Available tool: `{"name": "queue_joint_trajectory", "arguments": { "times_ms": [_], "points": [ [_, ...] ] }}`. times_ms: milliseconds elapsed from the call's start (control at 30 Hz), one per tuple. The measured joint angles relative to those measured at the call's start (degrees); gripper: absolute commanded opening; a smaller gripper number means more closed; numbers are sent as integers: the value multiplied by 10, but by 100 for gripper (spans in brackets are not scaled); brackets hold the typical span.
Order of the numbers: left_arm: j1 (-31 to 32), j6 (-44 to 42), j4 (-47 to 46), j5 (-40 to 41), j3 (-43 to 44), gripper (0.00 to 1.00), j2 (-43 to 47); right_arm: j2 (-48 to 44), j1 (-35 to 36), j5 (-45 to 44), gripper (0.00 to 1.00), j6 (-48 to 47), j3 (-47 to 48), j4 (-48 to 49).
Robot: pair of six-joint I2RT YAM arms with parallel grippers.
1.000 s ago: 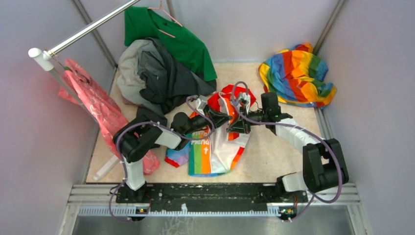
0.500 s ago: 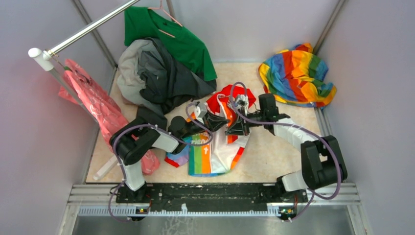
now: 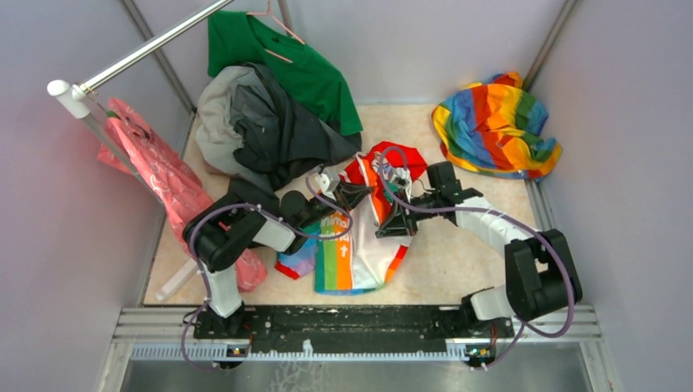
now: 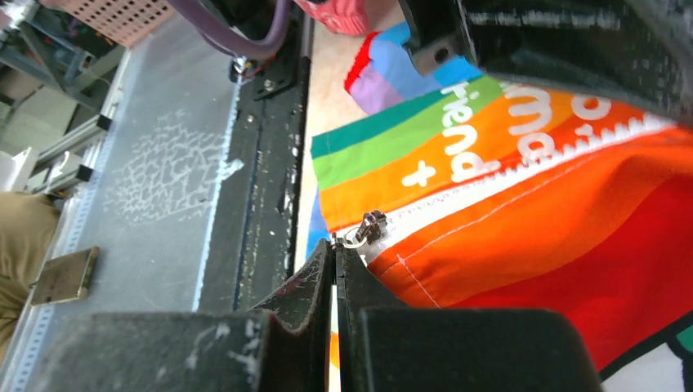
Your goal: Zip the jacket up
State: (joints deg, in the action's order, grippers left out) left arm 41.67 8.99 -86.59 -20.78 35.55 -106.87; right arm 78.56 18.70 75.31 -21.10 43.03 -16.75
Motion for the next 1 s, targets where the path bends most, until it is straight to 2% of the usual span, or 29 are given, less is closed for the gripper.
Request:
{"name": "queue_joint_trajectory", "arguments": {
  "times_ms": [300, 567, 767, 833, 933, 1000],
  "points": [
    [-21, 78, 0, -33, 8, 0, 14, 48, 4, -51, 0, -41, 21, -63],
    [-55, 188, 0, -66, 24, 0, 15, 51, 4, -72, 0, -50, 36, -66],
    [-58, 238, 0, -81, 44, 0, 4, 51, 3, -71, 0, -58, 40, -68],
    [-59, 252, 0, -84, 54, 16, -6, 51, -4, -70, 0, -59, 40, -70],
    [-61, 273, 0, -89, 80, 23, -21, 50, -27, -60, 0, -59, 40, -75],
    [-63, 281, 0, -89, 98, 34, -26, 50, -57, -48, 0, -59, 40, -85]
  ]
}}
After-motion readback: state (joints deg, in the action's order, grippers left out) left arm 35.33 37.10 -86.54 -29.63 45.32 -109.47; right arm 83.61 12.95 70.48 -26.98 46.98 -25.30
